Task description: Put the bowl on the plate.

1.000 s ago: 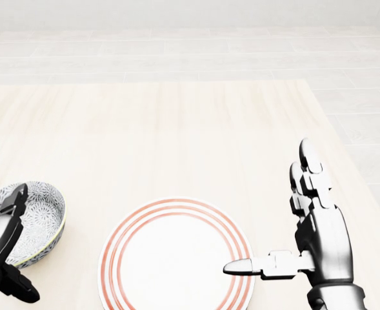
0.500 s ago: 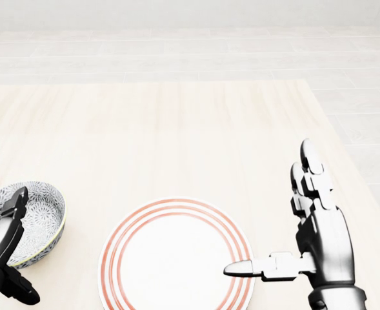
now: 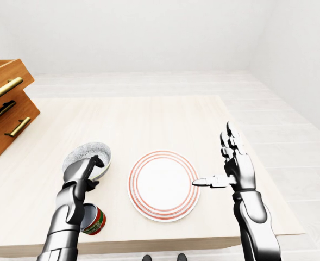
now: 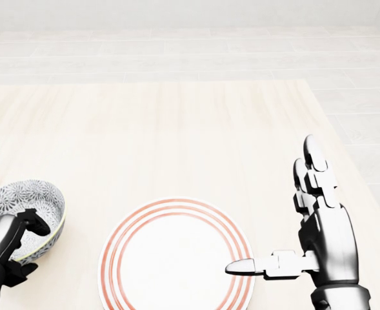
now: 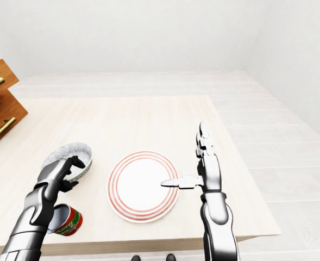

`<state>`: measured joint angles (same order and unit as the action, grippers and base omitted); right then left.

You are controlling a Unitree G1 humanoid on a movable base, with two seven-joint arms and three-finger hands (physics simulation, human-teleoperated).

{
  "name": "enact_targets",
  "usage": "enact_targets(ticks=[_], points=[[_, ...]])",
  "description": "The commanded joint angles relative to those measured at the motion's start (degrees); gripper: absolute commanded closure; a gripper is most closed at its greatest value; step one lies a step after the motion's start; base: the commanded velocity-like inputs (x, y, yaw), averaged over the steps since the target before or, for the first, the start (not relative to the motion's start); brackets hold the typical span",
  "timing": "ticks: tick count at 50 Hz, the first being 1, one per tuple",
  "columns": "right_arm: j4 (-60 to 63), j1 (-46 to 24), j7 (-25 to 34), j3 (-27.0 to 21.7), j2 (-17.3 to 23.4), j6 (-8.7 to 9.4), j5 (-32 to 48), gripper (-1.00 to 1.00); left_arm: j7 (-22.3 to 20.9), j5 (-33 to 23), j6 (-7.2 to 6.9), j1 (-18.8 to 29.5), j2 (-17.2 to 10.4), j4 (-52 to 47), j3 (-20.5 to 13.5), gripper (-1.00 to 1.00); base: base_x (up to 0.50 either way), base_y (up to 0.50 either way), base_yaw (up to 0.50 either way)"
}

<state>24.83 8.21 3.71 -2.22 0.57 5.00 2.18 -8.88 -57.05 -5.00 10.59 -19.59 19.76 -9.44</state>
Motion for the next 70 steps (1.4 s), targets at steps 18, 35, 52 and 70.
enact_targets(ticks=[18,35,52,70], points=[[0.5,1.2,0.1,0.1,-0.2,0.00,0.0,-1.00,-1.2,-1.2,0.00,0.2,-0.2,-0.7,0.1,0.84,0.00,0.00,0.00],[0.5,1.3,0.0,0.3,-0.3,0.00,0.1,-1.00,-3.1,-2.1,0.00,-0.6,-0.4,-4.3,-0.9,1.00,0.00,0.00,0.00],[0.6,1.1,-0.1,0.6,-0.2,0.00,0.4,-1.00,-4.9,-3.1,0.00,-1.3,-0.5,-8.7,-2.1,1.00,0.00,0.00,0.00],[2.1,1.0,-0.1,0.7,-0.1,0.00,0.8,-1.00,-8.1,-5.1,0.00,-2.9,0.1,-18.0,-3.5,1.00,0.00,0.00,0.00]])
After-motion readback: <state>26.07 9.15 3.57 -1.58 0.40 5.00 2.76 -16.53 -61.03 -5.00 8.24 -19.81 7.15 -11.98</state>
